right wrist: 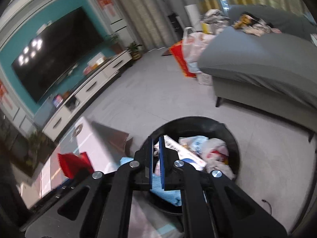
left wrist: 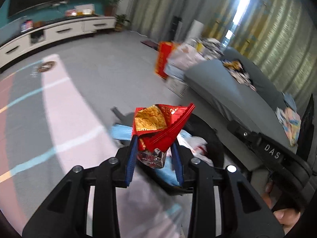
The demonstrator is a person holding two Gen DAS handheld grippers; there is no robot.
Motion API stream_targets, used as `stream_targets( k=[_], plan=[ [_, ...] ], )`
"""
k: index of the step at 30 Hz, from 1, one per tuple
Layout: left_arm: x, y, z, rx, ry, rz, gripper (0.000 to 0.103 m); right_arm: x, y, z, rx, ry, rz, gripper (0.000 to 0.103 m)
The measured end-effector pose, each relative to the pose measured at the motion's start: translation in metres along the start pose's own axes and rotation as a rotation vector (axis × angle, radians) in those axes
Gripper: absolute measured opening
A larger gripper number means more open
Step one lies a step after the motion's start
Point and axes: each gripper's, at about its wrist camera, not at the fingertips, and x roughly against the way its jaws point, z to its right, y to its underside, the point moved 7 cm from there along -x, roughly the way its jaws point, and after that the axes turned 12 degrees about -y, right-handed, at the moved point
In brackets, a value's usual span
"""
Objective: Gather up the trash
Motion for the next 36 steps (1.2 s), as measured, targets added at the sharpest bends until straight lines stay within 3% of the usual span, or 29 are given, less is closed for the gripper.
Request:
stream_targets(
  k=[5, 7, 9, 12, 14, 21, 24, 26, 29, 36],
  plan=[
    [-0.025, 0.014, 0.027, -0.057, 0.023, -0.051, 0.041, 0.011, -0.001, 0.025, -0.058, 0.039, 0.016, 0.007],
    [-0.029, 0.018, 0.035, -0.068, 0.029, -0.056, 0.050, 0.012, -0.001, 0.028, -0.067, 0.044, 0.013, 0.007],
    [-0.031, 0.018, 0.040, -0.075, 0.034, -0.056, 0.067, 0.014, -0.001, 0.032, -0.075, 0.056, 0.014, 0.008],
    [-0.033, 0.021, 0.046, -0.093, 0.025, -0.055, 0.082, 0.017, -0.001, 0.034, -0.079, 0.058, 0.019, 0.011],
    [-0.035, 0.021, 0.049, -0.095, 0.023, -0.065, 0.088, 0.017, -0.002, 0.034, -0.077, 0.058, 0.020, 0.023],
    [-0.024, 0.021, 0.047, -0.097, 0.021, -0.064, 0.100, 0.024, -0.004, 0.033, -0.069, 0.070, 0.034, 0.043],
    [-0.014, 0.017, 0.047, -0.113, 0.003, -0.042, 0.100, 0.026, -0.005, 0.033, -0.067, 0.077, 0.034, 0.063],
    [-0.007, 0.016, 0.046, -0.119, -0.022, -0.026, 0.100, 0.029, -0.006, 0.033, -0.063, 0.090, 0.039, 0.083],
    [0.002, 0.015, 0.044, -0.119, -0.027, -0.012, 0.100, 0.034, -0.008, 0.032, -0.062, 0.082, 0.057, 0.095],
    [0.013, 0.013, 0.036, -0.115, -0.056, 0.006, 0.100, 0.040, -0.009, 0.034, -0.066, 0.104, 0.067, 0.100]
  ],
)
